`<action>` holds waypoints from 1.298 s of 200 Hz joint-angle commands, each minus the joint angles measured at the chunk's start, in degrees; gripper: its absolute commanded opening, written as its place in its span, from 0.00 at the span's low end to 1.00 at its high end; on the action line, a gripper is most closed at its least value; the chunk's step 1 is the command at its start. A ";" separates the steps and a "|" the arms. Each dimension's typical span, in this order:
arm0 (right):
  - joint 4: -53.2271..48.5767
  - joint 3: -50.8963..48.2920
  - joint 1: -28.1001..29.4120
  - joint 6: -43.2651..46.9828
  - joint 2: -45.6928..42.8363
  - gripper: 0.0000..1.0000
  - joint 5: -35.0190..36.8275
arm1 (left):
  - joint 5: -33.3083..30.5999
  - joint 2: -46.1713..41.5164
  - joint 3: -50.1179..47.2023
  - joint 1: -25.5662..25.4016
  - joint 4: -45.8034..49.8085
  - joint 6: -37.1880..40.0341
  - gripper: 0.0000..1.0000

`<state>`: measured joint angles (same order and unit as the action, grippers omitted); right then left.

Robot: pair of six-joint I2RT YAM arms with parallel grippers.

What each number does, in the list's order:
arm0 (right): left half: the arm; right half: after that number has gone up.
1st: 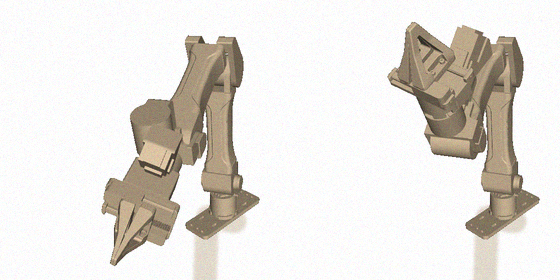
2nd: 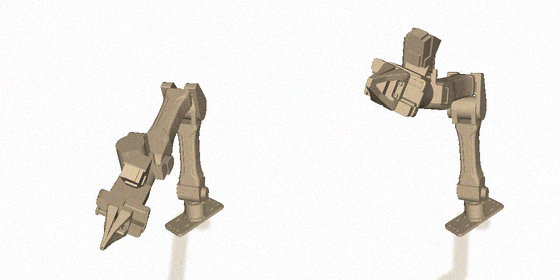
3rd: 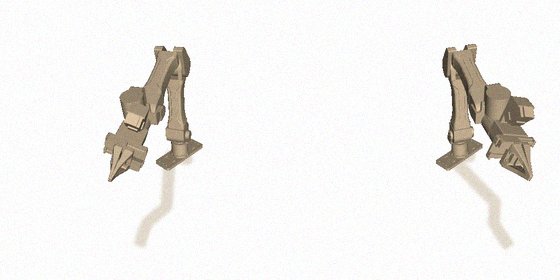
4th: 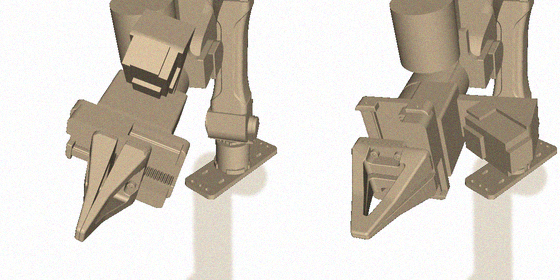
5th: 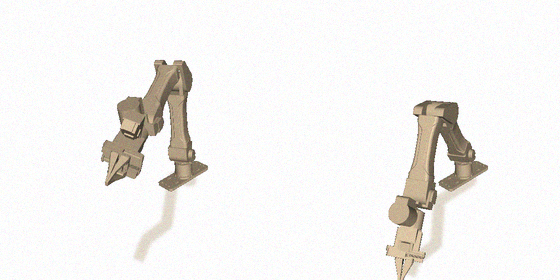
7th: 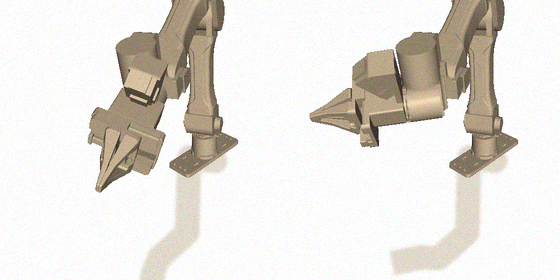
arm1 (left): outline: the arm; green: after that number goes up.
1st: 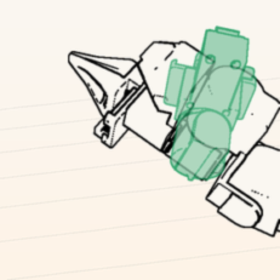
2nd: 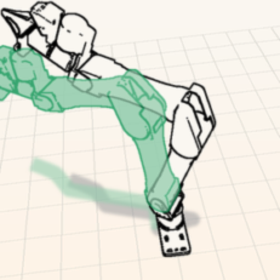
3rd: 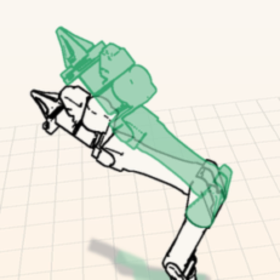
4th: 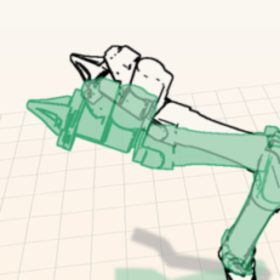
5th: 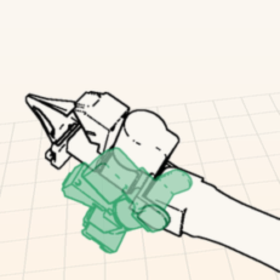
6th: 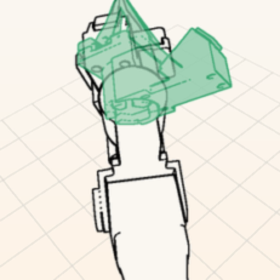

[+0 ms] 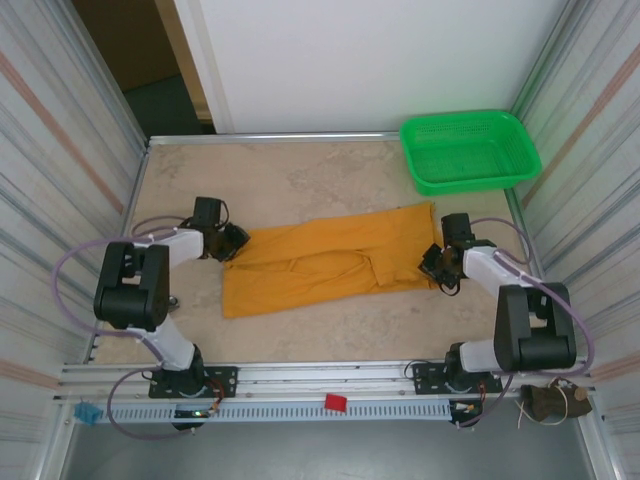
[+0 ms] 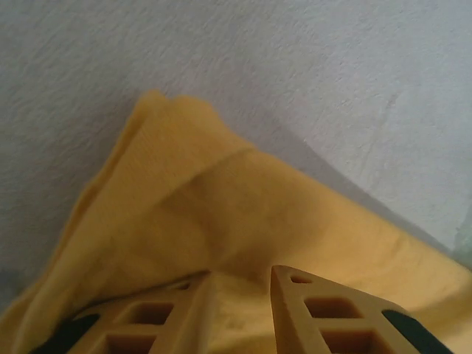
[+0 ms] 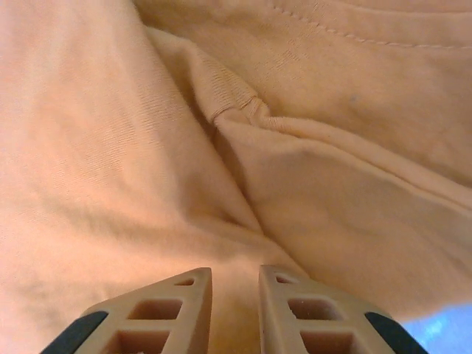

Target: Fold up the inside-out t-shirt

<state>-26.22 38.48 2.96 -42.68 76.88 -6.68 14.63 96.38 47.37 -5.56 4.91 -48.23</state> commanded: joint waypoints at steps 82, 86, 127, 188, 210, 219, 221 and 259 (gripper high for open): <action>-4.70 15.52 -8.45 10.67 4.62 0.60 -3.67 | 1.62 2.02 19.28 2.48 13.92 21.34 0.31; -4.35 15.99 -8.48 11.53 5.73 0.62 -4.33 | 2.15 1.44 18.96 1.93 13.66 20.83 0.31; -3.02 19.87 -8.76 17.93 17.93 0.66 -7.16 | 4.13 -2.34 11.27 -3.76 9.51 16.76 0.31; -2.17 24.36 -6.35 20.33 24.72 0.72 -3.15 | 5.12 -3.93 3.54 -3.05 5.64 15.32 0.32; -2.61 26.21 -5.17 21.20 27.79 0.72 -3.08 | 5.33 -3.50 3.47 -2.93 5.37 15.22 0.31; -2.86 26.68 -4.67 21.41 28.84 0.72 -3.01 | 5.56 -3.31 3.57 -2.89 5.12 15.18 0.31; -2.92 26.76 -4.57 21.45 29.05 0.72 -3.00 | 5.55 -3.28 3.59 -2.88 5.11 15.14 0.32; -3.28 26.00 -1.64 21.80 30.14 0.67 -0.88 | 6.10 -2.78 4.35 -2.88 4.89 14.72 0.32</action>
<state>-28.56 65.01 -1.04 -22.63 104.92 -8.23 19.38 94.39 51.09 -8.67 10.37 -32.80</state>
